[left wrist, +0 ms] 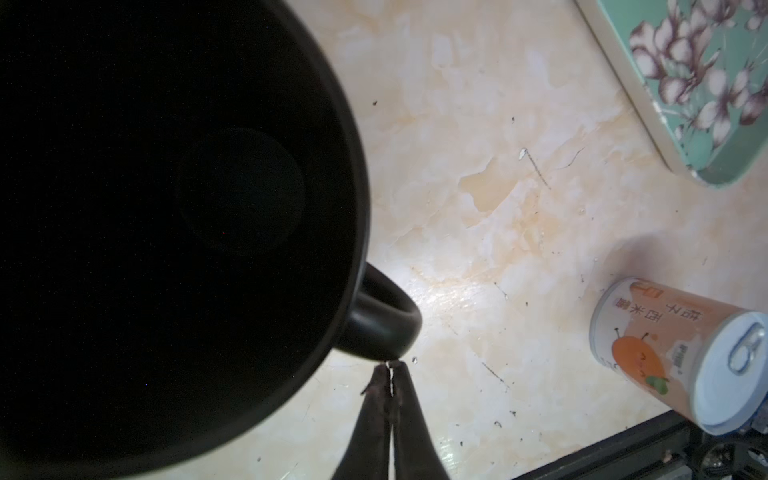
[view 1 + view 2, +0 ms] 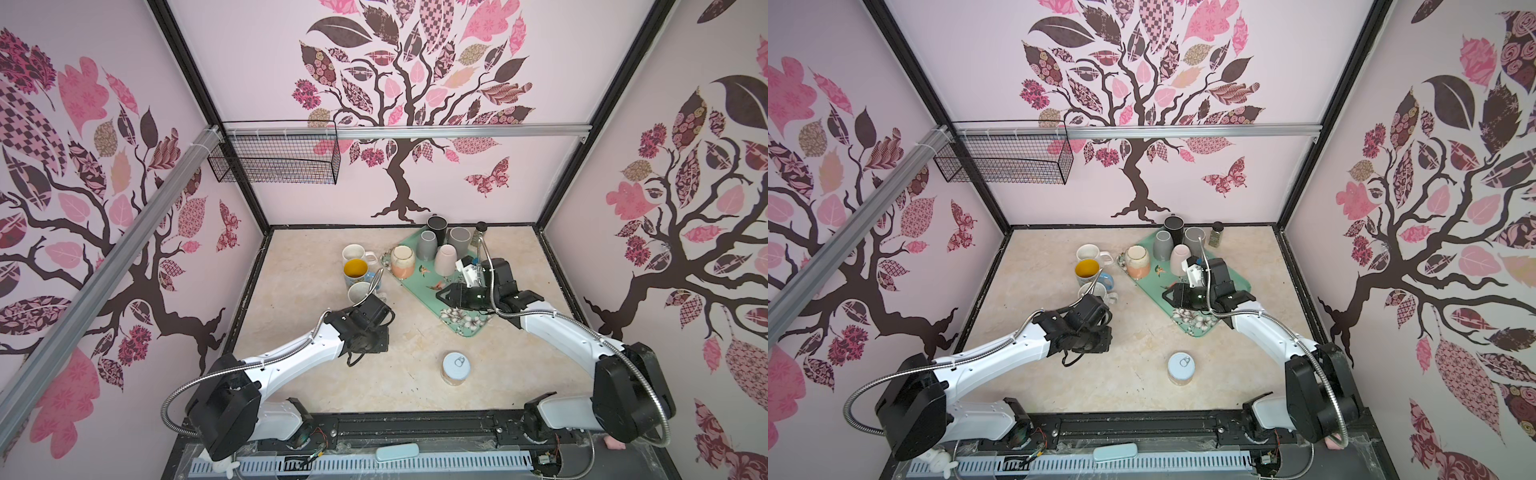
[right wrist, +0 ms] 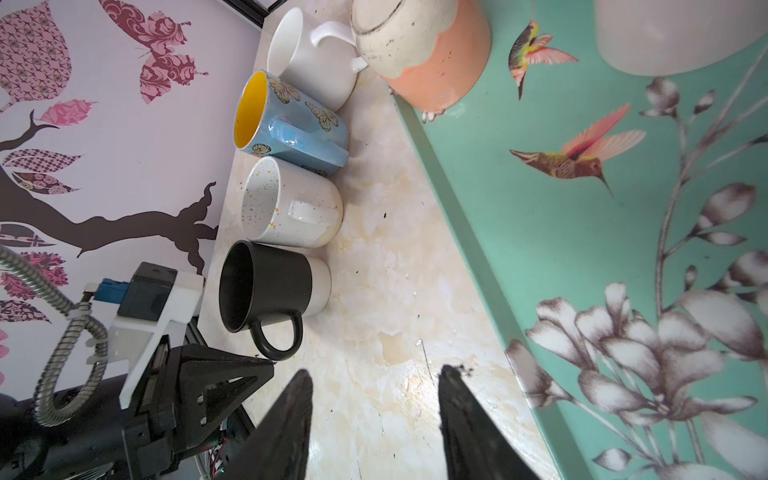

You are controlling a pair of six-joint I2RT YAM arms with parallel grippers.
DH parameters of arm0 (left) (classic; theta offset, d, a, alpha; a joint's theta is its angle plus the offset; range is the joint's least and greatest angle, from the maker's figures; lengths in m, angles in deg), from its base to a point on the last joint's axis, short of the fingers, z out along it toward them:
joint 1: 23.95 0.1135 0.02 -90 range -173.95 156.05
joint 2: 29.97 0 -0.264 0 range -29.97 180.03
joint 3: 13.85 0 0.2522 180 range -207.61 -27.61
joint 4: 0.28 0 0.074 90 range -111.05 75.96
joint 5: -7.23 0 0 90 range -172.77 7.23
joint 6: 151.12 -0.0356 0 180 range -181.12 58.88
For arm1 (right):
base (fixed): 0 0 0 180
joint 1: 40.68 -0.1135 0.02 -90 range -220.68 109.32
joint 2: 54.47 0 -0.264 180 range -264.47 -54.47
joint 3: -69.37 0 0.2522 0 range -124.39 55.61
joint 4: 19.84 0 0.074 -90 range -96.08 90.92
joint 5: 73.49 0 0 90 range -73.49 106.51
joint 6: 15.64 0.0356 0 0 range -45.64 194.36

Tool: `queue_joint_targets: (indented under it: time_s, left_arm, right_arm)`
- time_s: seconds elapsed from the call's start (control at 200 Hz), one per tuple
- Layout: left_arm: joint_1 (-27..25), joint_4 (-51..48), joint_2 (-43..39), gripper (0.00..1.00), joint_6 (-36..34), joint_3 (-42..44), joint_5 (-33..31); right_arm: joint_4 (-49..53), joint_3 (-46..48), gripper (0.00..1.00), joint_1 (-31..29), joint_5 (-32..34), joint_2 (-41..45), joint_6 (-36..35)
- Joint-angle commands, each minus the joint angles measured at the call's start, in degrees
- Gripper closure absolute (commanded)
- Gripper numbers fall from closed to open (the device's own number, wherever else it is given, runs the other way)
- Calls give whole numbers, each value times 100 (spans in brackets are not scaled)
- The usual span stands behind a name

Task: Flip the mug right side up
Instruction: 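Lower the black mug onto the table with the left gripper and release it, then withdraw the left gripper while the right gripper grasps the upside-down pink mug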

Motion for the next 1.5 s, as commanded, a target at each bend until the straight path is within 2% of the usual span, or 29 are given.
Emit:
queue_joint_targets:
  time_s: [0.0, 0.315, 0.61, 0.88, 1.085, 1.305, 1.495]
  left_arm:
    - [-16, 381, 186, 93, 128, -374, -183]
    - [-21, 346, 595, 87, 526, -651, -924]
    - [-12, 609, 666, 85, 563, -625, -1157]
    - [-16, 505, 716, 84, 391, -964, -1219]
    - [-10, 298, 372, 79, 160, -1097, -1211]
    - [57, 252, -221, 77, -331, -1180, -1493]
    - [575, 320, -631, 75, -920, -1256, -1300]
  right_arm:
    - [107, -192, 49, -1, 95, 195, -184]
    - [169, -154, 49, -1, 150, 222, -249]
    - [178, -172, 49, -1, 150, 187, -260]
    - [276, -207, 49, -1, 270, 243, -185]
    - [666, -376, 44, -1, 879, 333, -185]
    - [1224, -930, 40, -1, 1516, 81, -254]
    - [1582, -1699, 37, -8, 2178, -560, -258]
